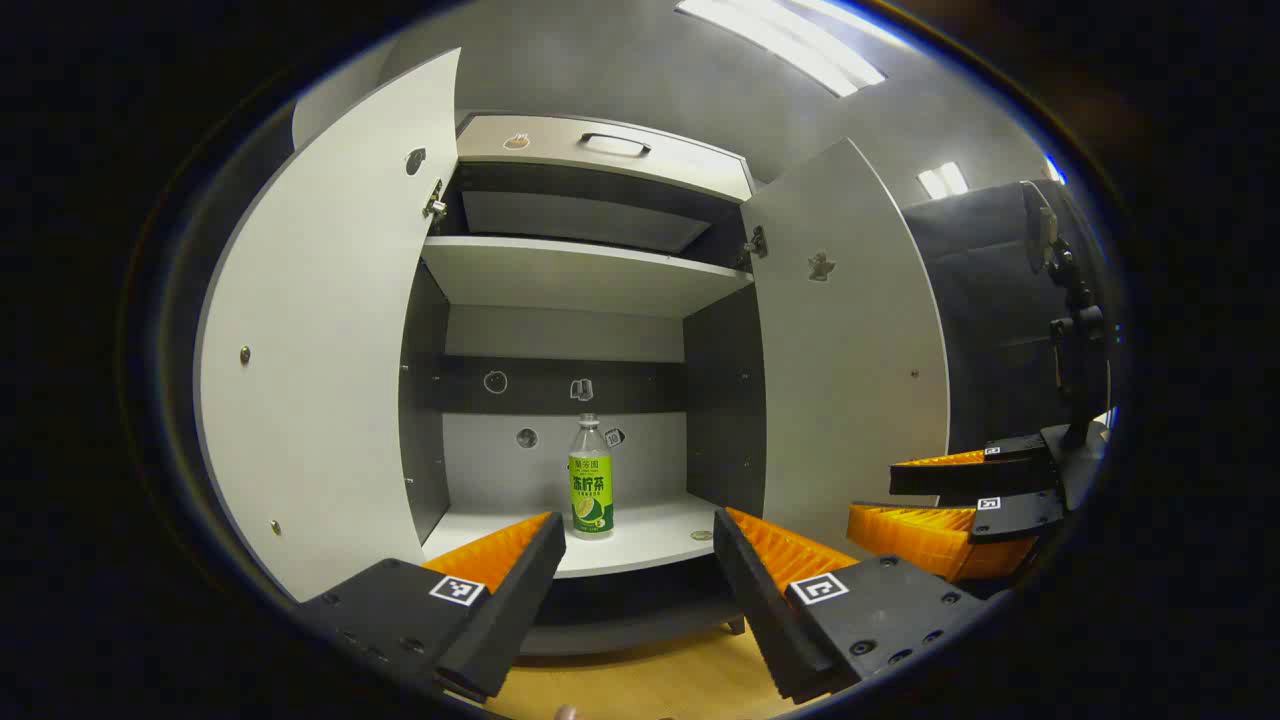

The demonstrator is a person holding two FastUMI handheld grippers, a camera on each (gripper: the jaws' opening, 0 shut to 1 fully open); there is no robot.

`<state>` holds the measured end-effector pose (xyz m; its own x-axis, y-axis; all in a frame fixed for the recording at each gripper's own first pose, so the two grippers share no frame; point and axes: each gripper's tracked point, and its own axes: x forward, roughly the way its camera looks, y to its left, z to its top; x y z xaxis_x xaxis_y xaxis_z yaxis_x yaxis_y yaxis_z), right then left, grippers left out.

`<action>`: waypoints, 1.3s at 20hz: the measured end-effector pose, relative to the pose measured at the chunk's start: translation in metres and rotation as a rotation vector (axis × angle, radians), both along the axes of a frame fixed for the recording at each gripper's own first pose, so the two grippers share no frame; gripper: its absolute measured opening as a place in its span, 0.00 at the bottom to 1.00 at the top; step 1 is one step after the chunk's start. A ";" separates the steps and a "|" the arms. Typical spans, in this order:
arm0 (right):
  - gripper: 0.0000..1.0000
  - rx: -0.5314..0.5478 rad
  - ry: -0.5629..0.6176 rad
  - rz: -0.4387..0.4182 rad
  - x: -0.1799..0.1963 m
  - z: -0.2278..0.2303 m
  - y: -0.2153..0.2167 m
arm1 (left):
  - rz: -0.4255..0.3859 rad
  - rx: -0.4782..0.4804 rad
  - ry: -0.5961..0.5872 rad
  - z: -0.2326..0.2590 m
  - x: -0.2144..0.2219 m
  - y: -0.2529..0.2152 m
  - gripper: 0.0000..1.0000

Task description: Grasp the bottle in the cabinet with the left hand and place it on the coaster, then close the right door with the right hand and the left door with the left hand.

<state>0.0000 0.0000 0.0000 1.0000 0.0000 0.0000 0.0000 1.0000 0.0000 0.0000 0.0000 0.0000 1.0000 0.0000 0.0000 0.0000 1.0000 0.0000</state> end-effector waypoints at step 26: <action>0.98 -0.057 -0.008 -0.054 0.005 -0.002 0.008 | -0.084 -0.064 0.070 -0.033 0.058 0.025 0.95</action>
